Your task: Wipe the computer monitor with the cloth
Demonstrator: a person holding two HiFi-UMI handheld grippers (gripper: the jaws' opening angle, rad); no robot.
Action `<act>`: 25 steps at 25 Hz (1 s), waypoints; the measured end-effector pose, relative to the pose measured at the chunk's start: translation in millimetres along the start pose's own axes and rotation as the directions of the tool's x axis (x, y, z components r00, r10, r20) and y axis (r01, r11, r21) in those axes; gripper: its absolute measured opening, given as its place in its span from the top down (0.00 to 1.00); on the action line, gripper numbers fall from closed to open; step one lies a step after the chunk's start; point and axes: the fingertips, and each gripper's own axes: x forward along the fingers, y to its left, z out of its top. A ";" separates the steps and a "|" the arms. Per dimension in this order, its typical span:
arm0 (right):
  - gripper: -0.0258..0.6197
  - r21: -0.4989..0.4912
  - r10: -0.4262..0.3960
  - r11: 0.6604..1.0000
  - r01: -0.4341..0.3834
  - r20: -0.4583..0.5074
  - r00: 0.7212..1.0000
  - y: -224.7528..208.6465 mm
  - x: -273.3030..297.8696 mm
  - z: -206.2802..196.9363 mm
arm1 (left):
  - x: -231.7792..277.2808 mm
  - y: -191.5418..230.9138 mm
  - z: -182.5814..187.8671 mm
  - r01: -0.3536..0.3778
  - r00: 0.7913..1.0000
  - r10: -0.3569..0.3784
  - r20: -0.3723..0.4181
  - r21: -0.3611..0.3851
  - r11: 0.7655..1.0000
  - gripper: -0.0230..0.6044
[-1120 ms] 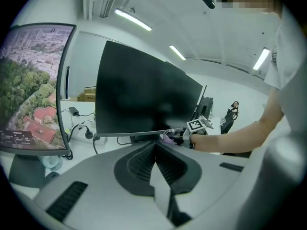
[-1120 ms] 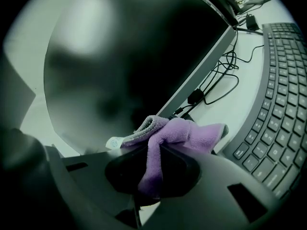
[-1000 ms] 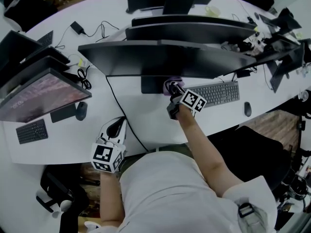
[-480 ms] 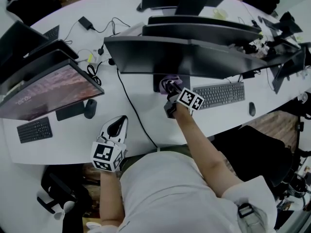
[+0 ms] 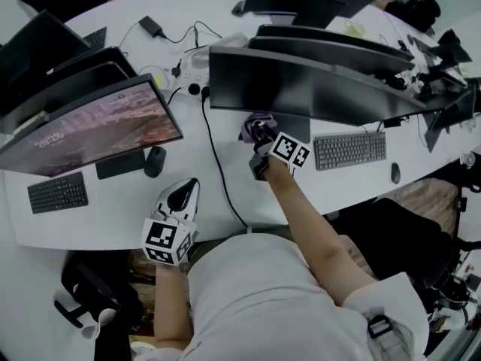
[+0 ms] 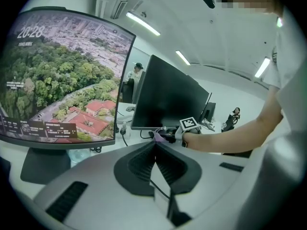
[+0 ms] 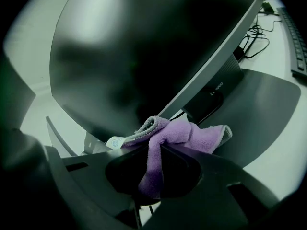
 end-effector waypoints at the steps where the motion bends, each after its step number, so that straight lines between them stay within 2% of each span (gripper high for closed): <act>1: 0.88 -0.002 0.004 1.000 -0.004 -0.005 1.000 4.4 4.0 -4.0 | -3.1 3.4 -1.0 -0.002 1.000 0.002 0.001 -0.003 1.000 0.97; 11: 0.89 -0.021 0.031 0.999 -0.032 -0.050 0.998 43.8 39.6 -38.4 | -23.2 35.0 -10.2 -0.005 1.000 0.006 0.015 -0.031 0.999 0.97; 25: 0.89 -0.038 0.076 0.996 -0.081 -0.117 0.990 83.4 71.1 -73.3 | -38.3 48.6 -20.0 -0.013 0.999 0.015 0.033 -0.062 0.998 0.97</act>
